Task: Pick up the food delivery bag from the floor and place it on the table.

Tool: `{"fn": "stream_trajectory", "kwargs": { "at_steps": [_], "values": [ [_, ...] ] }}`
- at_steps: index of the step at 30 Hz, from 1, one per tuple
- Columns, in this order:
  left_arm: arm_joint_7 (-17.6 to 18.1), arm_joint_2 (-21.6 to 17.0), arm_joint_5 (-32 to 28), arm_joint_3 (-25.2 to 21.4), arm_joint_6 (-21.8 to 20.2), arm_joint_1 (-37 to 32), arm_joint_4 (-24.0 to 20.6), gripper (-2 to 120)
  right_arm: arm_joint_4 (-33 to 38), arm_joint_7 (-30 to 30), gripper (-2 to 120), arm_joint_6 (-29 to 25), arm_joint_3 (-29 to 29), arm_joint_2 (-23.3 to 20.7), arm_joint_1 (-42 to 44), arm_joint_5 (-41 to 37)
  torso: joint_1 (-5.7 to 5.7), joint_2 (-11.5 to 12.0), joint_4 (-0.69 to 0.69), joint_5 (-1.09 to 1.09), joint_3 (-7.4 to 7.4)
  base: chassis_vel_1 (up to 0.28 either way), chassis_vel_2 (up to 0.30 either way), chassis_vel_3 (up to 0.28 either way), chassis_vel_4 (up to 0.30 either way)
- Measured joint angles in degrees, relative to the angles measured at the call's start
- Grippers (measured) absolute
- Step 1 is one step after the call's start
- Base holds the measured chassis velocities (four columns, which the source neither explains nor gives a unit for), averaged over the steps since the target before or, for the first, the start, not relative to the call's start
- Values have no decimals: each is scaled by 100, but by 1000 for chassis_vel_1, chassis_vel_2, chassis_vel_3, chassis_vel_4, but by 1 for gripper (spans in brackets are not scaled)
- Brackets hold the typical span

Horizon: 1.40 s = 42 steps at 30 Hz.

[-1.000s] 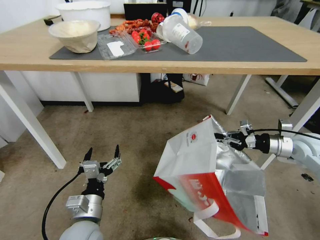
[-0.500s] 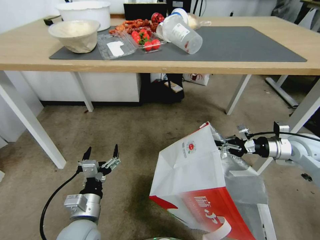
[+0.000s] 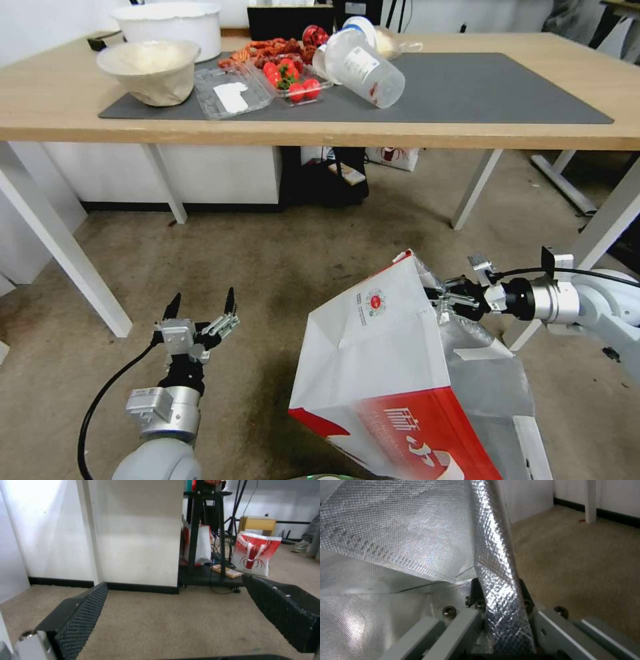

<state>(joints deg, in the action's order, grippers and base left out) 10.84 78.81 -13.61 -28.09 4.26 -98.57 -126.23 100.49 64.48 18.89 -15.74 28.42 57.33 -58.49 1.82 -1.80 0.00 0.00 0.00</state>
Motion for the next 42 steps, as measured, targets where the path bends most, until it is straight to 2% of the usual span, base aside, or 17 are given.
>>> {"fn": "stream_trajectory", "kwargs": {
  "at_steps": [12,27,42],
  "values": [
    [265,16,-290,96,3,10,-144,100,160,2,0,-7,-183,-17,266,50,0,-41,0,1,36,0,0,0,0],
    [214,13,-240,87,-44,-58,-243,100,370,2,0,-23,-615,-114,641,52,25,-378,0,0,348,0,0,0,0],
    [211,13,-172,65,-27,-116,-306,100,462,-13,0,-24,-621,-139,640,42,84,-764,0,0,678,0,0,0,0]
  ]
}}
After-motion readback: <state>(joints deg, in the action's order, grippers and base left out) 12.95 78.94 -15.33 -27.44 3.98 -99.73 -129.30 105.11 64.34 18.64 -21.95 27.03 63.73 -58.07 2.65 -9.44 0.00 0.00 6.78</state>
